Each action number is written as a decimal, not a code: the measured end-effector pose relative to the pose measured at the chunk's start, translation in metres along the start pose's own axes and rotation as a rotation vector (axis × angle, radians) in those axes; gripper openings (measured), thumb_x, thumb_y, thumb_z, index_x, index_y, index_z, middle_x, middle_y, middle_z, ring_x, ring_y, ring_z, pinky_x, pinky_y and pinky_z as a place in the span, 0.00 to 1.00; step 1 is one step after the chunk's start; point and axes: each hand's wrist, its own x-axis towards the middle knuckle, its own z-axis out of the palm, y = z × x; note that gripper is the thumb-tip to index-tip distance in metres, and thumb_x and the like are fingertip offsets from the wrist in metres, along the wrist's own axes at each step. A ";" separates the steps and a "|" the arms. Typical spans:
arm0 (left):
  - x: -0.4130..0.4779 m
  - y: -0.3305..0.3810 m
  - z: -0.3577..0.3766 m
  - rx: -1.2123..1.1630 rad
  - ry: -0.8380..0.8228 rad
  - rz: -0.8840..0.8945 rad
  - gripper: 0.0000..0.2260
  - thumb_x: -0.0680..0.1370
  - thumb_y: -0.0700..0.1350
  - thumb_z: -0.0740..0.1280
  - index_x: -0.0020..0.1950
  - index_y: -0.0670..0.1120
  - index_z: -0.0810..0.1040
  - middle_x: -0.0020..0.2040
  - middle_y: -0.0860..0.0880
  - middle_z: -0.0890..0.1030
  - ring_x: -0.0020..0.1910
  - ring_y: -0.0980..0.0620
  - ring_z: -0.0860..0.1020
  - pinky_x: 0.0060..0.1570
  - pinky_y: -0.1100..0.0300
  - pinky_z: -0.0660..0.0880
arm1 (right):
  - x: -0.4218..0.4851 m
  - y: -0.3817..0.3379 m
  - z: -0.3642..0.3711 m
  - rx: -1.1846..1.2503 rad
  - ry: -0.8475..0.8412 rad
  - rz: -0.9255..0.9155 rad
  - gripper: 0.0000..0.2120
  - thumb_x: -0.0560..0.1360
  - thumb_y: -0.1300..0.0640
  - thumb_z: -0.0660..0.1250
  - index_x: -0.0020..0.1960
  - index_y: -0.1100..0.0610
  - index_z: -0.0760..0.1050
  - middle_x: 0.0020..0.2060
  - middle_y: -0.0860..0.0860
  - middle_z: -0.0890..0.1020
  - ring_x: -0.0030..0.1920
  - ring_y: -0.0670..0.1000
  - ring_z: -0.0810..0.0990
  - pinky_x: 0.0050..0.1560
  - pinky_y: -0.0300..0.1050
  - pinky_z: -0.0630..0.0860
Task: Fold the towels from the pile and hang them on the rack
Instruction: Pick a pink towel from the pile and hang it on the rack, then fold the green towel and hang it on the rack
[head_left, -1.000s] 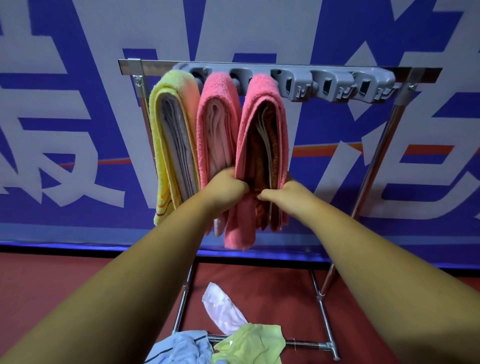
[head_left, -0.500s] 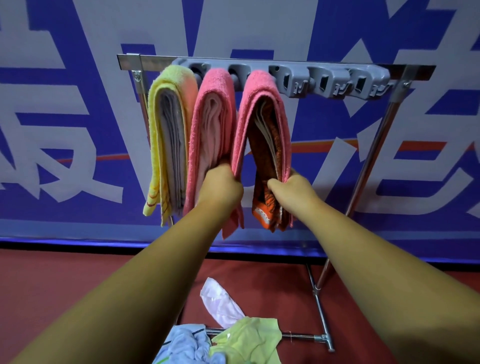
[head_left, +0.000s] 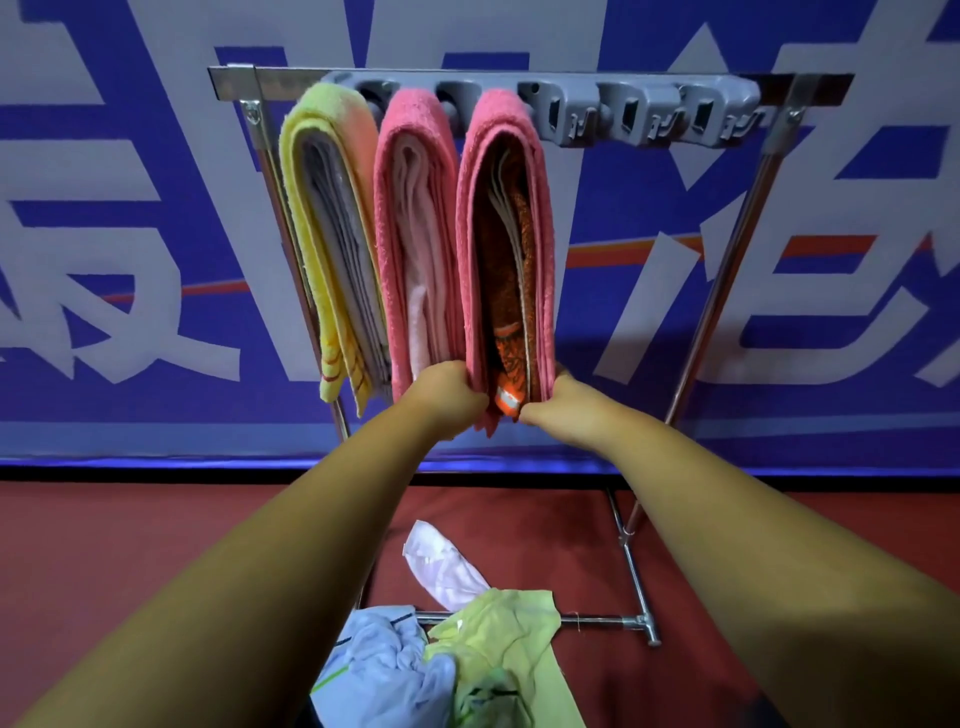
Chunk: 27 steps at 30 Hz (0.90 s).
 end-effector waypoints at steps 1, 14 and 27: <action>-0.003 -0.004 0.003 -0.001 -0.022 -0.021 0.06 0.76 0.43 0.70 0.44 0.44 0.86 0.42 0.43 0.88 0.42 0.44 0.88 0.34 0.47 0.86 | -0.005 0.002 0.000 -0.038 -0.003 0.026 0.33 0.74 0.46 0.75 0.75 0.50 0.67 0.53 0.53 0.84 0.49 0.52 0.83 0.46 0.48 0.79; -0.030 -0.083 0.098 -0.089 -0.308 -0.187 0.11 0.83 0.41 0.63 0.51 0.39 0.84 0.51 0.43 0.89 0.44 0.44 0.89 0.40 0.50 0.84 | -0.017 0.083 0.100 -0.084 -0.250 0.251 0.15 0.76 0.49 0.68 0.54 0.59 0.82 0.48 0.57 0.88 0.45 0.58 0.90 0.41 0.53 0.82; -0.041 -0.233 0.281 0.060 -0.759 -0.454 0.12 0.83 0.38 0.60 0.54 0.39 0.83 0.53 0.47 0.88 0.43 0.50 0.88 0.33 0.60 0.82 | -0.023 0.247 0.255 0.007 -0.402 0.632 0.08 0.80 0.60 0.60 0.47 0.59 0.77 0.54 0.58 0.88 0.50 0.57 0.89 0.47 0.49 0.80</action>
